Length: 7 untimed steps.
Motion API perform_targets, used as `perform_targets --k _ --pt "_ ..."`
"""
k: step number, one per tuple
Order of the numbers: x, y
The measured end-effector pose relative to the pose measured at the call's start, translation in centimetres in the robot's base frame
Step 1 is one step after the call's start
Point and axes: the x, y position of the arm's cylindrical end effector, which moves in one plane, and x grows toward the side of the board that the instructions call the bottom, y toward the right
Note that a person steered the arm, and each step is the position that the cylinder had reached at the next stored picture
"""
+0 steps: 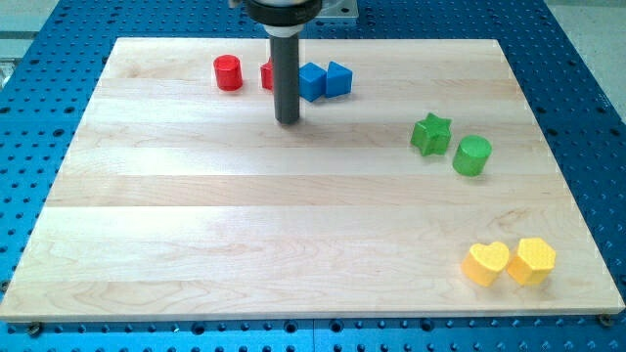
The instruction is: Move the blue blocks to the right of the red star
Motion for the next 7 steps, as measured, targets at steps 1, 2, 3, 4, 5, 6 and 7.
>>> perform_targets --k 1,2,3,4,5,6,7 --pt "0.0 1.2" --pt "-0.2 3.9" --pt "-1.4 4.1" --pt "-1.9 4.1" --pt "-1.2 4.2" --pt "0.1 8.8" --pt "0.0 15.2"
